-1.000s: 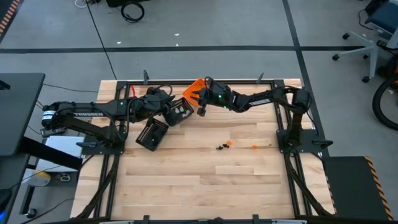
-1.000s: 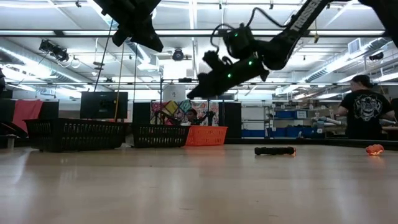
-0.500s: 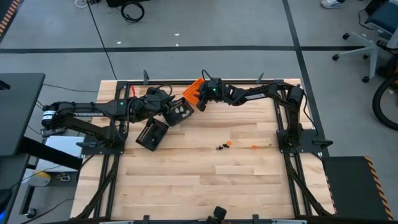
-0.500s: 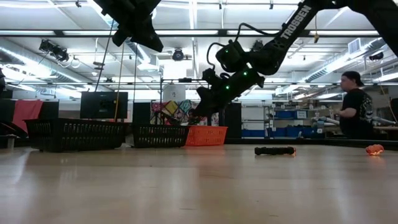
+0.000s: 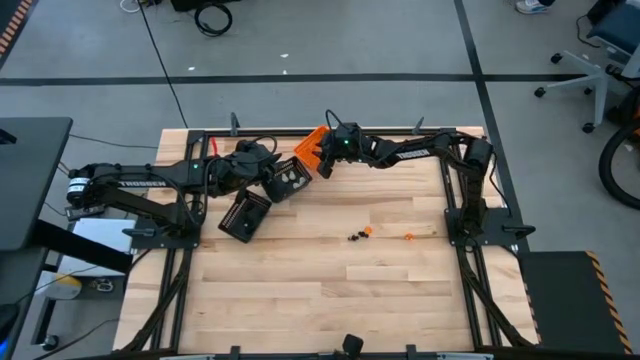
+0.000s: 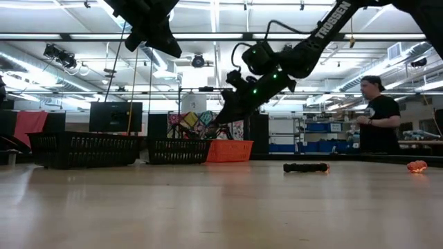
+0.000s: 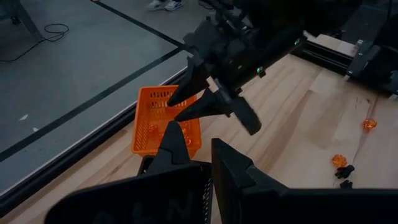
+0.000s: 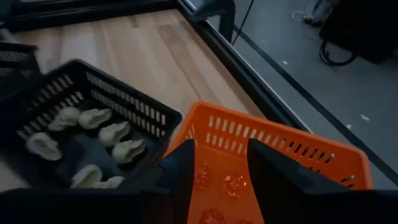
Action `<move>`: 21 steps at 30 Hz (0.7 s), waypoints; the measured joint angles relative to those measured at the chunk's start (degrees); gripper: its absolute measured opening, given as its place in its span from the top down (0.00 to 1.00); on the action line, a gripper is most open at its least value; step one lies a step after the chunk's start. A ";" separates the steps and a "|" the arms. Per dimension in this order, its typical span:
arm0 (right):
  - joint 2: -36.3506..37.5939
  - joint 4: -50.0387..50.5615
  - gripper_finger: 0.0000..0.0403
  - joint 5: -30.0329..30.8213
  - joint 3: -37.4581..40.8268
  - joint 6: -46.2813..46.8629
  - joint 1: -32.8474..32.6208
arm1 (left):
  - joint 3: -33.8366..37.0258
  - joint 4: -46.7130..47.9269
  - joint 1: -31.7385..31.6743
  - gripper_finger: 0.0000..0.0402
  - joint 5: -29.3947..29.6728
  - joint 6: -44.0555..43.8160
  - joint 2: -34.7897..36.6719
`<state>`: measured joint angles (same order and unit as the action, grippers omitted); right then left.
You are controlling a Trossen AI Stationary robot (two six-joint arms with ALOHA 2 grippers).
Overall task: Sort Halloween decoration
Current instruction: Put the orange pumpkin toy into the orange bin
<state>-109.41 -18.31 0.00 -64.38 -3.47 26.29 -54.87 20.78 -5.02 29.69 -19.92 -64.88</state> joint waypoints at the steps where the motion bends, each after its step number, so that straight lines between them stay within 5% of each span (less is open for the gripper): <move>1: 0.84 0.91 0.63 -0.37 0.01 -0.26 -0.02 | 0.01 -0.03 -0.01 1.00 0.00 0.02 0.00; 13: 12.87 11.33 0.63 -10.15 0.02 -1.19 -2.05 | 0.00 -0.01 -0.01 1.00 0.00 0.02 0.00; 21: 17.08 28.62 0.63 -15.79 0.02 -1.18 -5.65 | 0.00 -0.01 0.00 1.00 0.00 0.04 0.00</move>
<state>-92.32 10.32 -15.79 -64.36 -4.64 20.63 -54.87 20.78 -5.02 29.69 -19.88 -64.88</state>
